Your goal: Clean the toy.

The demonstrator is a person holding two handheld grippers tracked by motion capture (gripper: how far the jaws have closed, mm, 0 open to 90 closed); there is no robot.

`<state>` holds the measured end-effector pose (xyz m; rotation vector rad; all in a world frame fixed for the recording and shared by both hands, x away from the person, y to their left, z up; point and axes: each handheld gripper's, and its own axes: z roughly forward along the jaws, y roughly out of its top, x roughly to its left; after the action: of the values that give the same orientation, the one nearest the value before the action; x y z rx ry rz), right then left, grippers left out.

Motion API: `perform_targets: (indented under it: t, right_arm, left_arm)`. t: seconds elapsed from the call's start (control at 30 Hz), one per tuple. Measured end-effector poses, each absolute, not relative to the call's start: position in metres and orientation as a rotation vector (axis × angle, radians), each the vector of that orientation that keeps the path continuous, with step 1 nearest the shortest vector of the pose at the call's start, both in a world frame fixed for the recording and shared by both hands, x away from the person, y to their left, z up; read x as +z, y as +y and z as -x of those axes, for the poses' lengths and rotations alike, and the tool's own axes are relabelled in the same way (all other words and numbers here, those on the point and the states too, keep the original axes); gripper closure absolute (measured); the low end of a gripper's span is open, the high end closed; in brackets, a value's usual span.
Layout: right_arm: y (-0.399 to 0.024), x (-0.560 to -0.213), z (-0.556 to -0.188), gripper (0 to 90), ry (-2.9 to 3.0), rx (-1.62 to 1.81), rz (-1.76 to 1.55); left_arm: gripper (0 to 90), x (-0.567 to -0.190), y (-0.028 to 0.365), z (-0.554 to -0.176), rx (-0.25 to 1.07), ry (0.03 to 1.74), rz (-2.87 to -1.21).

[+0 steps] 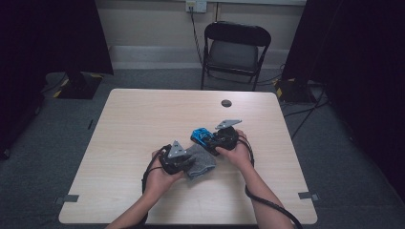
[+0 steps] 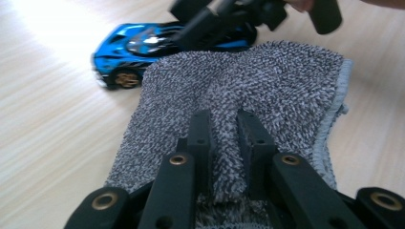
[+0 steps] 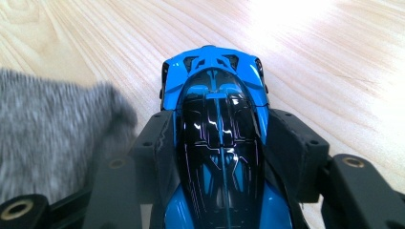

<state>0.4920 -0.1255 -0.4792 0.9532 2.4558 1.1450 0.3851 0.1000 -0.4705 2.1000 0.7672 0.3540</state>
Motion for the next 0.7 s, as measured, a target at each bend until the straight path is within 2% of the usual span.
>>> perform_targets:
  t: [0.33, 0.7]
  right_arm:
    - [-0.126, -0.479, -0.492, 43.6, 2.454, 1.148, -0.952]
    - [-0.125, -0.479, -0.491, 43.6, 2.452, 1.146, -0.948]
  left_arm:
    - [77.2, -0.486, 0.073, -0.388, 0.326, 0.744, -2.157]
    - [77.0, -0.488, 0.067, -0.400, 0.333, 0.792, -2.138]
